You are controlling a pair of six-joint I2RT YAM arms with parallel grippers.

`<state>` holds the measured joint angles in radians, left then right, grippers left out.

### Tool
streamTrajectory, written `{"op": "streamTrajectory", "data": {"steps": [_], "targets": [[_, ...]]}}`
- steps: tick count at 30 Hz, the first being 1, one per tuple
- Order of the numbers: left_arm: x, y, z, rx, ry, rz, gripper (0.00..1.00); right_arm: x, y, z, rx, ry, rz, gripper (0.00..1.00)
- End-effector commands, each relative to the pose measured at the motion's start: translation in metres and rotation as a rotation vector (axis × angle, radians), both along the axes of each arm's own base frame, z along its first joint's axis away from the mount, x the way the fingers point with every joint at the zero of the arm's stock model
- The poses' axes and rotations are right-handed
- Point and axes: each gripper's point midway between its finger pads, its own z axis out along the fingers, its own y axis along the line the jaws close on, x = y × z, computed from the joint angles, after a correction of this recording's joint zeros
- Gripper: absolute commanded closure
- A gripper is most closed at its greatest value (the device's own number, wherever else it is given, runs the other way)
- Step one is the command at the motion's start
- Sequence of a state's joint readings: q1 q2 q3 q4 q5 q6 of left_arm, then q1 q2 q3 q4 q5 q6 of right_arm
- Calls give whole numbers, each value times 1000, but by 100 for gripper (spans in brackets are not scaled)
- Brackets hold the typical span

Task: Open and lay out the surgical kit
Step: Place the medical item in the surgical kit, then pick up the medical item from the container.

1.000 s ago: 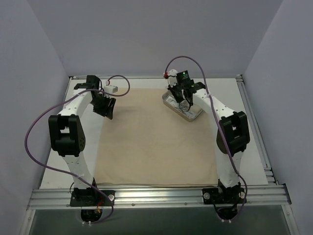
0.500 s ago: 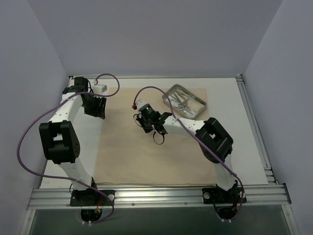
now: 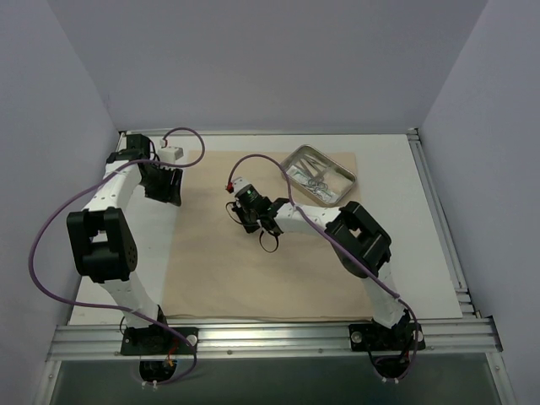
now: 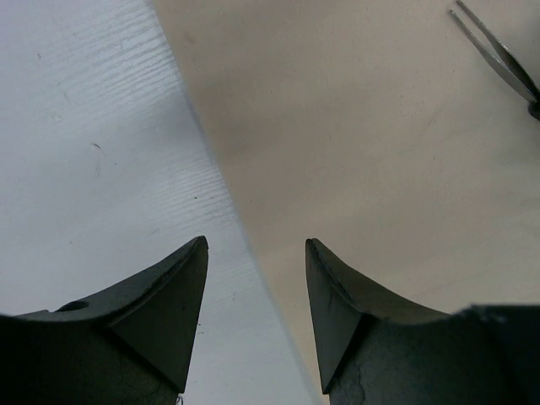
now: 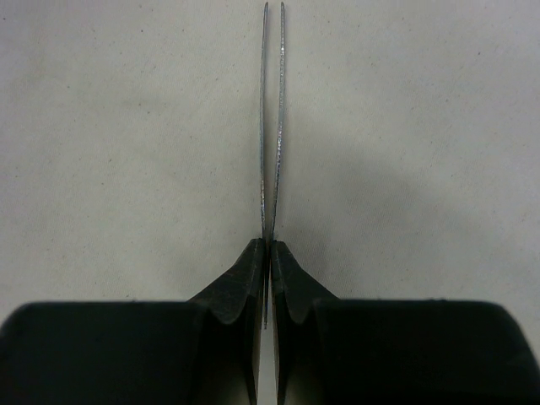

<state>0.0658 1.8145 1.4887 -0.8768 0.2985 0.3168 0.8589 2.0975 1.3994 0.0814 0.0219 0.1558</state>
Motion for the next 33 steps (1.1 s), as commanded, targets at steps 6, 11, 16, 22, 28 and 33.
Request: {"op": "streamTrajectory", "data": {"steps": [6, 11, 16, 22, 28, 33], "targets": [[7, 3, 16, -21, -66, 12, 41, 8, 3, 1, -28, -25, 15, 94], [7, 3, 16, -19, -66, 8, 41, 13, 2, 22, -1, -49, 12, 82], [6, 3, 16, -20, -66, 9, 41, 14, 7, 39, 62, -36, 28, 78], [5, 4, 17, -14, -65, 7, 41, 30, 2, 85, 152, -74, 22, 74], [6, 4, 16, -14, -64, 7, 41, 42, -10, 96, 184, -61, 6, 72], [6, 4, 17, -14, -65, 7, 41, 49, -22, 102, 209, -65, -60, 67]]}}
